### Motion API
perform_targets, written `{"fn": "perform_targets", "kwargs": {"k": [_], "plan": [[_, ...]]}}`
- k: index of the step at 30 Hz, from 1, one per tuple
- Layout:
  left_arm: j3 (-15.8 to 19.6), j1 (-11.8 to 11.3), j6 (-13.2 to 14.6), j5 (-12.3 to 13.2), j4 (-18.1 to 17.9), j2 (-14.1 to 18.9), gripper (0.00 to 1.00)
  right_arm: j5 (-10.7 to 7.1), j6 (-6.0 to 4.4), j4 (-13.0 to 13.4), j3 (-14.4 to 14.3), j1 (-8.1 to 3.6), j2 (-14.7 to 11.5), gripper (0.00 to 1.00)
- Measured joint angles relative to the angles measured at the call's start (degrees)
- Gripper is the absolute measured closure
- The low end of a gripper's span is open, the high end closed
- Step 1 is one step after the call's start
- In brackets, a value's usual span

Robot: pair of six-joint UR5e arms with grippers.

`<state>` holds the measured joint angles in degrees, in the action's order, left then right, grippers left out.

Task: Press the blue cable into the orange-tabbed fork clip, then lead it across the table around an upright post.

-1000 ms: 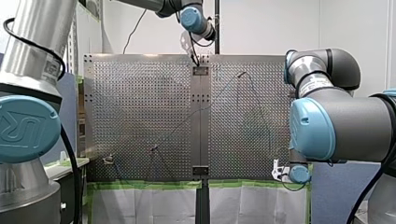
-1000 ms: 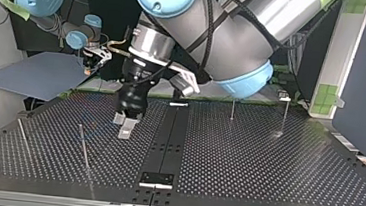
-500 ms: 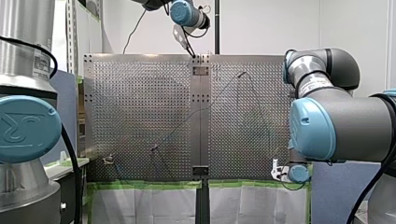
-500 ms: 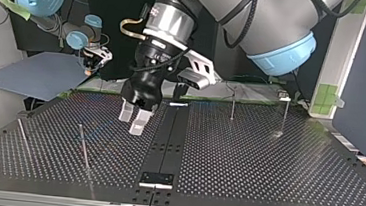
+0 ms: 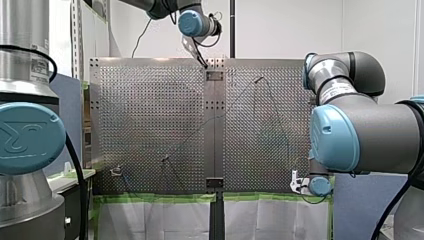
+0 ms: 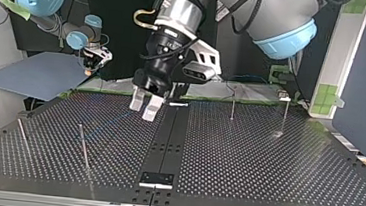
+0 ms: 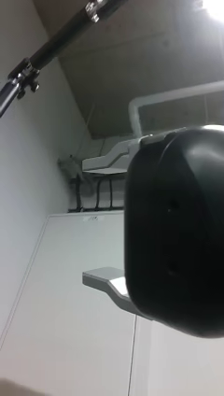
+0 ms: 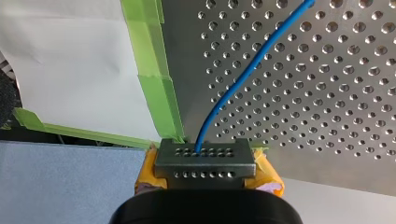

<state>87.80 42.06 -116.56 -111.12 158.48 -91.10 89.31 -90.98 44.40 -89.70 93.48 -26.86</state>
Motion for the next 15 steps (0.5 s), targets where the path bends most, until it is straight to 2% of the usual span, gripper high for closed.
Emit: {"fn": "perform_targets", "kwargs": {"k": [15], "plan": [[8.12, -0.32, -1.64, 0.01, -8.13, -0.95, 0.0, -0.06, 0.09, 0.0, 0.01, 0.16, -0.08, 1.0]]}}
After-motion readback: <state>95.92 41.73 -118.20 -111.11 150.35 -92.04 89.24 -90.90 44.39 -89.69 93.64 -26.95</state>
